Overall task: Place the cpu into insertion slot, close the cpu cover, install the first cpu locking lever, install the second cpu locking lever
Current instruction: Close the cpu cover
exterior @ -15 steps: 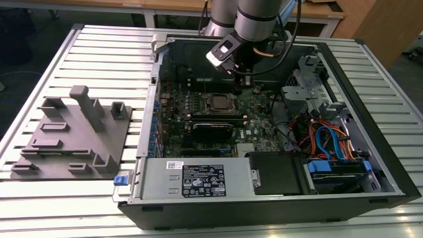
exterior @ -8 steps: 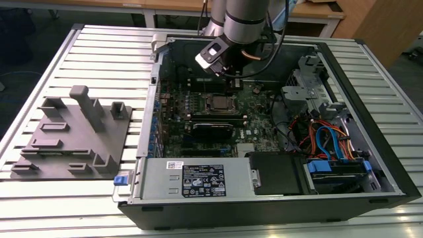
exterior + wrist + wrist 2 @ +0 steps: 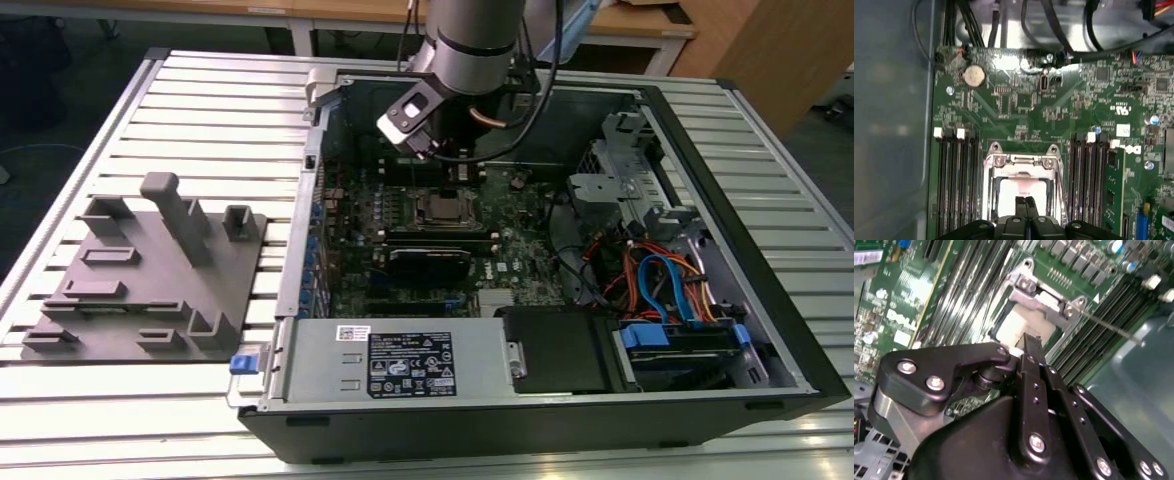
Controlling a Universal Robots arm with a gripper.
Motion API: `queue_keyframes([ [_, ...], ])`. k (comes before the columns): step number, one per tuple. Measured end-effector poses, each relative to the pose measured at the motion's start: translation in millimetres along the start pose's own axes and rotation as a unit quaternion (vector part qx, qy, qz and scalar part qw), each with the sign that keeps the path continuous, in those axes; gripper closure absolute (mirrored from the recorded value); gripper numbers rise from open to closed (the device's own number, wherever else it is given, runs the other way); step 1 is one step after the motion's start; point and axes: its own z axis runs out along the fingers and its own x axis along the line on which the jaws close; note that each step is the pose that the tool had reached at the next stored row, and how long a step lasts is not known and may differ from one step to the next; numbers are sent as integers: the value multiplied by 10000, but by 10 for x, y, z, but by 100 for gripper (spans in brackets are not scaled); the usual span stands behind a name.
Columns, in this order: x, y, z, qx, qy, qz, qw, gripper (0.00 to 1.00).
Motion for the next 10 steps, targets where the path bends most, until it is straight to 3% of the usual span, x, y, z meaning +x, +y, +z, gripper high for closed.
queue_keyframes([
  [4, 1, -85, 33, 5, -1, -12, 10000, 90],
  [10, 3, -144, 80, 4, 10, -12, 10000, 90],
])
